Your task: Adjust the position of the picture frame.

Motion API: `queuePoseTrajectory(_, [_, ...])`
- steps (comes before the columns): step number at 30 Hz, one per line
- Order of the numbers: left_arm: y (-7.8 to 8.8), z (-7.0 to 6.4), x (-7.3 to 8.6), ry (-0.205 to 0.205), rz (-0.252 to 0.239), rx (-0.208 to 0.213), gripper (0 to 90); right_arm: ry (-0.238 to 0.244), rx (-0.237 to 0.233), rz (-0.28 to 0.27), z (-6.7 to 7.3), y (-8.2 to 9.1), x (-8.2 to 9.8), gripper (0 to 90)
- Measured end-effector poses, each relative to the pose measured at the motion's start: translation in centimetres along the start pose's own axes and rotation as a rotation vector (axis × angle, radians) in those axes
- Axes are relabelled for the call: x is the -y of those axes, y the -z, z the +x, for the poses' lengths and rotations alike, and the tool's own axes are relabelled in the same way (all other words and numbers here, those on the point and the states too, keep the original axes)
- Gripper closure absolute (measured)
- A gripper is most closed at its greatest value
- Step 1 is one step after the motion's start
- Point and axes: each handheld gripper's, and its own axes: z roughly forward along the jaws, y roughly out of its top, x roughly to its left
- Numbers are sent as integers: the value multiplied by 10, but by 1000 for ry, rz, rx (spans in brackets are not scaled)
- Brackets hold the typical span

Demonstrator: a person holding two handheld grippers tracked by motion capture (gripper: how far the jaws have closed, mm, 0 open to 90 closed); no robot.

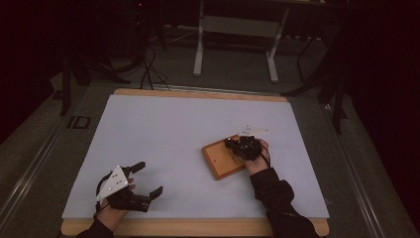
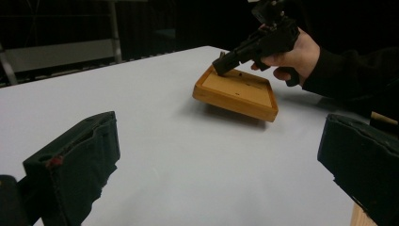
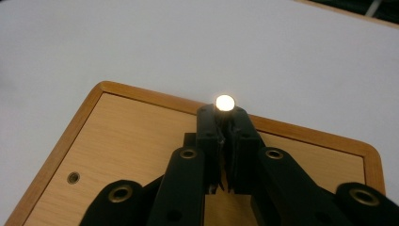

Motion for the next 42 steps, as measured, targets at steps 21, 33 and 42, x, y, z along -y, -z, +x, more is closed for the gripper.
queuePoseTrajectory(21, [0,0,0,1,0,12,0,40,-107,-43,51,-28,-34,854])
queuePoseTrajectory(33, [-1,0,0,-2,3,20,0,81,-117,19,71,-64,-42,854])
queuePoseTrajectory(42, [0,0,0,-5,3,21,0,83,-114,66,75,-82,-40,850])
